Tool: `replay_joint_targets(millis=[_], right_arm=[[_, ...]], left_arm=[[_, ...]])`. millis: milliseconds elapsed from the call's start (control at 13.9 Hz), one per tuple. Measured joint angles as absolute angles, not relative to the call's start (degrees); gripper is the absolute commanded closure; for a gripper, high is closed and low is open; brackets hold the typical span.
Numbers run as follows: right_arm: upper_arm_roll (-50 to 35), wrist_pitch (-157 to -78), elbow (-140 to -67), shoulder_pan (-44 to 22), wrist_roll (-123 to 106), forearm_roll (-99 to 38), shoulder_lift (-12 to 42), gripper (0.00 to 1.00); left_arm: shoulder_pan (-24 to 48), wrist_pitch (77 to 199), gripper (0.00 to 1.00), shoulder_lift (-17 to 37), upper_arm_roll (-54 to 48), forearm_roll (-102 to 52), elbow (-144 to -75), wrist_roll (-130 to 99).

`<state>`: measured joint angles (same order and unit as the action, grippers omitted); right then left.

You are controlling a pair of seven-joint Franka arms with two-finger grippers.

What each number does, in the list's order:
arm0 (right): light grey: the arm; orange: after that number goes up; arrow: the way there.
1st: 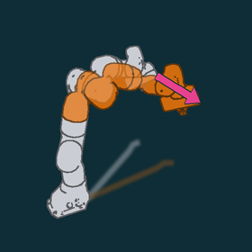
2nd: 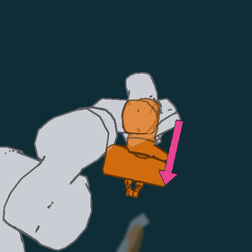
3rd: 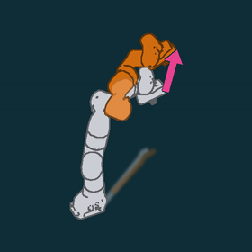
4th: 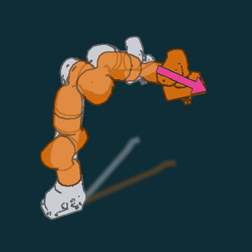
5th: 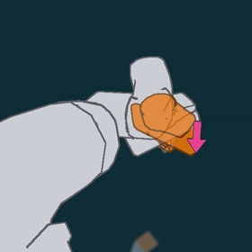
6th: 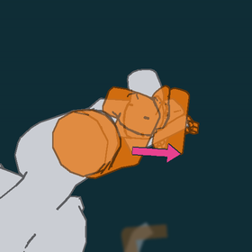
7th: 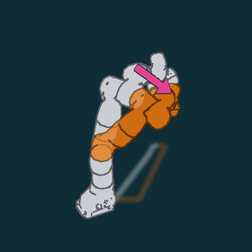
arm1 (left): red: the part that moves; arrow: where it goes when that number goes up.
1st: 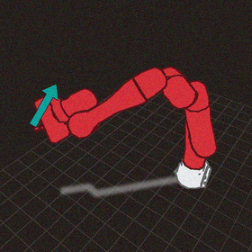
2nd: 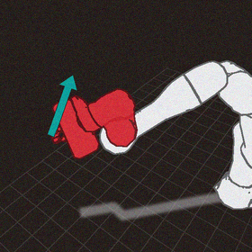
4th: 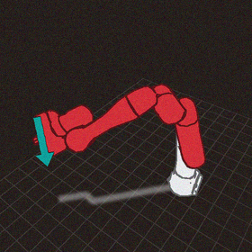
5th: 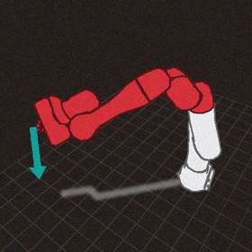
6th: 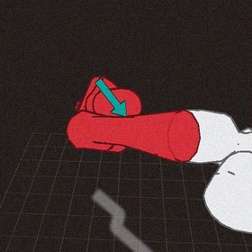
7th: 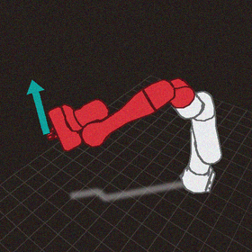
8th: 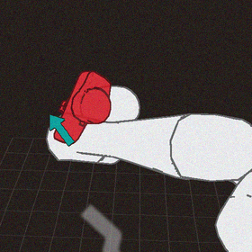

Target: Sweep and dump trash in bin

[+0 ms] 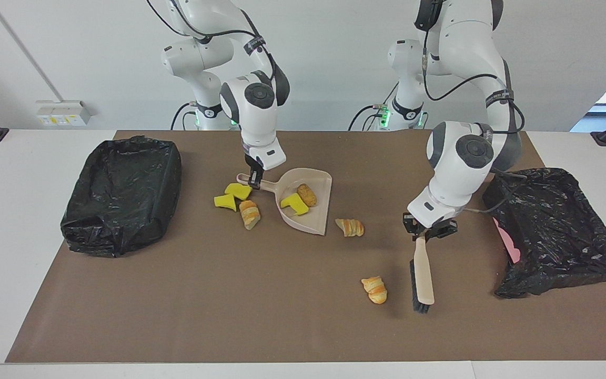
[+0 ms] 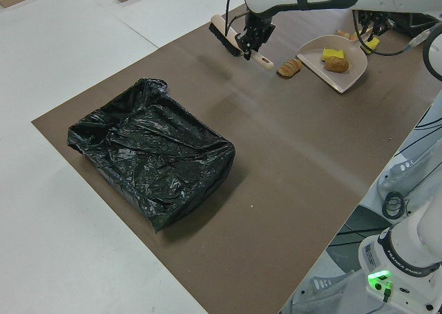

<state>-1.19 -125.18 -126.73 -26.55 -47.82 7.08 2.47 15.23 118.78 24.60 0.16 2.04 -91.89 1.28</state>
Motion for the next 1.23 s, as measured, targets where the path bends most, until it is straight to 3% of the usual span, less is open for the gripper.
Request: replay_joint_targets(millis=[289,1227], right_arm=[[-1.2,-125.2,-126.7,-26.6,-47.8,7.1,2.5,1.00],[-1.2,-125.2,-126.7,-26.6,-47.8,7.1,2.5,1.00]], left_arm=[[14.9,123.1,1.00,29.4,0.0,6.0,-87.4,5.5],[16.1,122.1,1.00,32.4,-1.4,15.6,-86.2,35.0]])
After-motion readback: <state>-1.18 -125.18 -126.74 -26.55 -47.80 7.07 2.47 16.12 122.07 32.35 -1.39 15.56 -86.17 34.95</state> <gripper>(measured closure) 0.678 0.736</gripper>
